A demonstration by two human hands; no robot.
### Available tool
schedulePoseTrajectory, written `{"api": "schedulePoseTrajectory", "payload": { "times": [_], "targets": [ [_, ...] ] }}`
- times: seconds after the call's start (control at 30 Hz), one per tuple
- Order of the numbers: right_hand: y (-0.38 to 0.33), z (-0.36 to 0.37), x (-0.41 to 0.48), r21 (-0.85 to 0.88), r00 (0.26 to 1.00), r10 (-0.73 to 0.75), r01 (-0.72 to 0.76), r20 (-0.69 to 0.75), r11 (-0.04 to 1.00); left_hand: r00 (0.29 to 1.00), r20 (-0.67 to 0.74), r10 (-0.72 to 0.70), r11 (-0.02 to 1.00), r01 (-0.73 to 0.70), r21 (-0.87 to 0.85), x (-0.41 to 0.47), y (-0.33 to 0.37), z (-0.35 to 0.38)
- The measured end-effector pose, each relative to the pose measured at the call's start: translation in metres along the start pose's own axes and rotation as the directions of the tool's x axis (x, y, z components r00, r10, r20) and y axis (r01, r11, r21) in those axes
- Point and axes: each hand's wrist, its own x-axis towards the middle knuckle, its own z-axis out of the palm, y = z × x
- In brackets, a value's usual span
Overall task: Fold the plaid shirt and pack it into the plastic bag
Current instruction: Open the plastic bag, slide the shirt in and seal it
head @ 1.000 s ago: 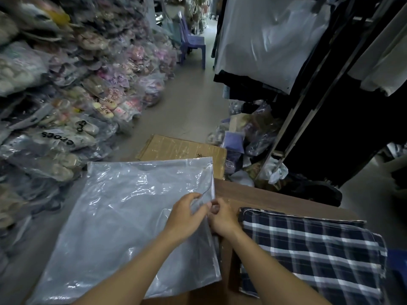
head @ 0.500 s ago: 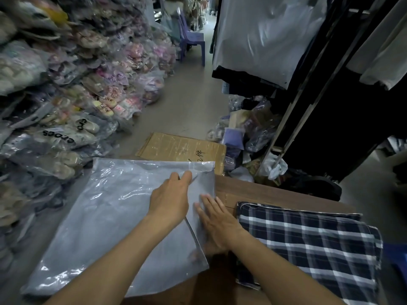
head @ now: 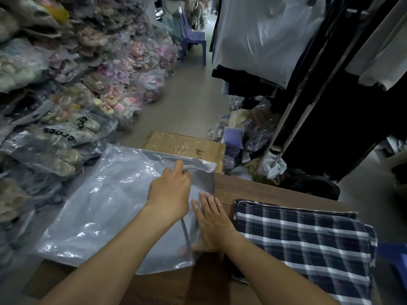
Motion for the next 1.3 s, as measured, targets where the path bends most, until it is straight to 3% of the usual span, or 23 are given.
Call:
{"api": "schedulePoseTrajectory", "payload": {
  "times": [0.07, 0.13, 0.2, 0.27, 0.33, 0.43, 0.8, 0.93, 1.07, 1.3],
  "targets": [
    [0.000, -0.011, -0.004, 0.067, 1.000, 0.003, -0.003, 0.011, 0.998, 0.999, 0.048, 0.023, 0.999, -0.022, -0.029, 0.002, 0.000, 0.010],
    [0.004, -0.027, -0.015, 0.115, 0.995, 0.001, 0.010, -0.096, 0.993, 0.996, 0.081, 0.041, 0.999, -0.039, -0.031, 0.002, 0.000, 0.018],
    [0.014, -0.043, -0.032, 0.037, 0.981, -0.051, 0.059, -0.186, 0.998, 0.993, 0.101, 0.057, 0.998, -0.054, -0.037, 0.002, -0.001, 0.024],
    [0.030, -0.053, -0.052, -0.049, 0.987, -0.113, 0.108, -0.113, 0.993, 0.991, 0.112, 0.069, 0.996, -0.063, -0.058, 0.003, 0.000, 0.027],
    [0.045, -0.055, -0.066, -0.107, 0.993, -0.116, 0.119, 0.034, 0.987, 0.989, 0.118, 0.085, 0.994, -0.077, -0.074, 0.004, 0.001, 0.029],
    [0.058, -0.053, -0.071, -0.208, 0.985, -0.104, 0.131, 0.136, 0.969, 0.985, 0.138, 0.107, 0.992, -0.096, -0.088, 0.003, 0.006, 0.033],
    [0.060, -0.054, -0.057, -0.217, 0.981, -0.127, 0.157, 0.146, 0.964, 0.968, 0.192, 0.158, 0.980, -0.130, -0.150, -0.002, 0.019, 0.053],
    [0.048, -0.077, -0.065, -0.193, 0.969, -0.245, 0.238, -0.014, 0.952, 0.962, 0.206, 0.180, 0.973, -0.144, -0.180, -0.002, 0.019, 0.058],
    [0.025, -0.081, -0.057, -0.117, 0.881, -0.435, 0.419, -0.188, 0.900, 0.958, 0.192, 0.213, 0.953, -0.160, -0.259, -0.002, 0.017, 0.065],
    [0.033, -0.039, -0.016, -0.031, 0.868, -0.406, 0.415, -0.286, 0.909, 0.958, 0.161, 0.238, 0.909, -0.161, -0.386, -0.009, 0.004, 0.062]
  ]
}}
